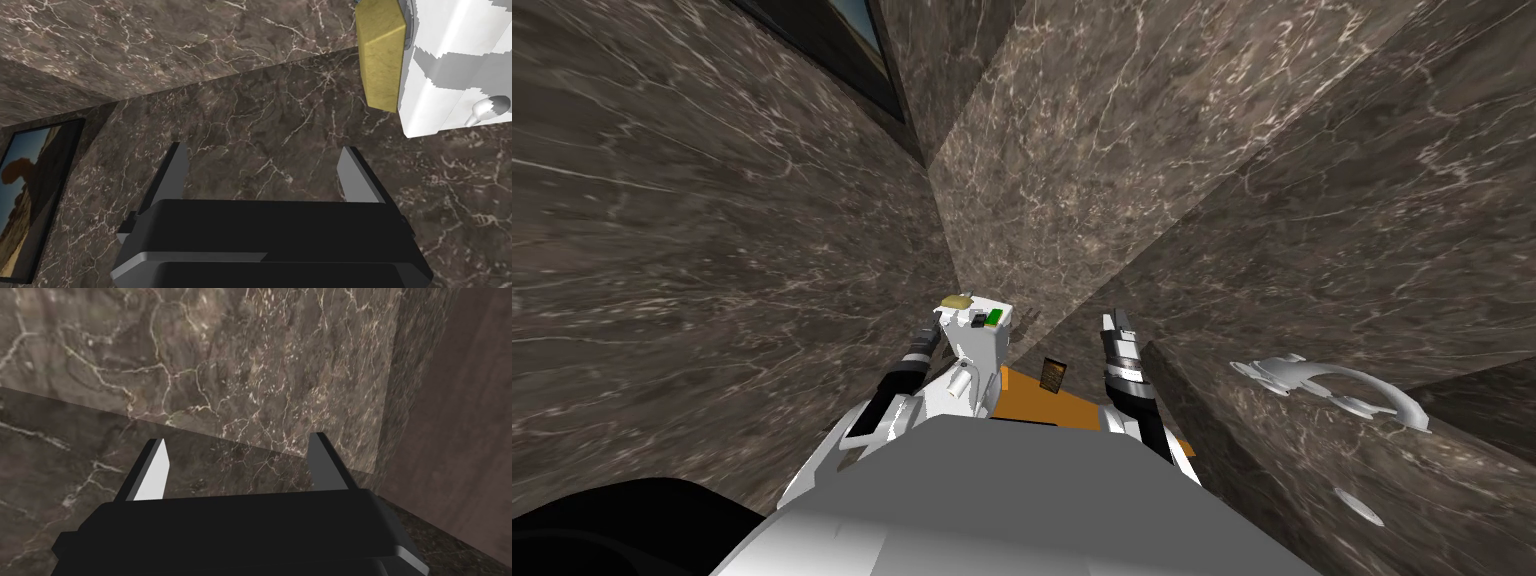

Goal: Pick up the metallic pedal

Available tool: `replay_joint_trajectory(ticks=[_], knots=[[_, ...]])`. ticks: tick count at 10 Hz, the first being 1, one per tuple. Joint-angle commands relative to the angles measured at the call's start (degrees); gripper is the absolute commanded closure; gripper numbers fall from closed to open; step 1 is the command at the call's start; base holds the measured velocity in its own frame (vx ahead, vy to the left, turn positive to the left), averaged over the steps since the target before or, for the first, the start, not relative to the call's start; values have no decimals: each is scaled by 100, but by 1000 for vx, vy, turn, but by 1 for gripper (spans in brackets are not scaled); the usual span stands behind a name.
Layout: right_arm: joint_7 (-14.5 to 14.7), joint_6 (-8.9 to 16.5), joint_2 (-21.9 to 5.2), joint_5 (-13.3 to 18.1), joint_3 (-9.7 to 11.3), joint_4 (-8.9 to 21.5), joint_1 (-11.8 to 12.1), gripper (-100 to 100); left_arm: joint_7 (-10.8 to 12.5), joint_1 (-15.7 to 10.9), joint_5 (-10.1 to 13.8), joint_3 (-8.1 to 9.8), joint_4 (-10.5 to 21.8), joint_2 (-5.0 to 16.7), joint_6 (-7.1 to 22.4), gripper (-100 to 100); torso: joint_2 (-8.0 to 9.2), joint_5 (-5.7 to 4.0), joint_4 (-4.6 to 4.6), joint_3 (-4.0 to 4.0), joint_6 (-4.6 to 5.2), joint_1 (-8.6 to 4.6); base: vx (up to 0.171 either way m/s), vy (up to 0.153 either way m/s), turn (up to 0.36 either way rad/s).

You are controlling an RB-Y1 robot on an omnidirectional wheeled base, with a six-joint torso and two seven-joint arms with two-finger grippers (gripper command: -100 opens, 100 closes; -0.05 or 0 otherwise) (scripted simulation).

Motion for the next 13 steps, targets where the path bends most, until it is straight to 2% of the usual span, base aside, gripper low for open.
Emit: replay_joint_trajectory(ticks=[1, 6, 7, 13], knots=[[0, 0, 0, 0, 0, 0, 0, 0, -14, -25, 14, 30, 67, 4, 121, -100, 0, 0, 0, 0, 0, 0, 16, -16, 53], [0, 0, 0, 0, 0, 0, 0, 0, -14, -25, 14, 30, 67, 4, 121, -100, 6, 1, 2, 4, 1, 5, 1, -1, 2], [0, 0, 0, 0, 0, 0, -1, 0, -18, -6, 48, 77, 114, 22, 270, -100, 6, 0, 1, 3, 2, 5, 0, 0, 0], [0, 0, 0, 0, 0, 0, -1, 0, -18, -6, 48, 77, 114, 22, 270, -100, 6, 1, 1, 3, 2, 6, 4, -4, 13]])
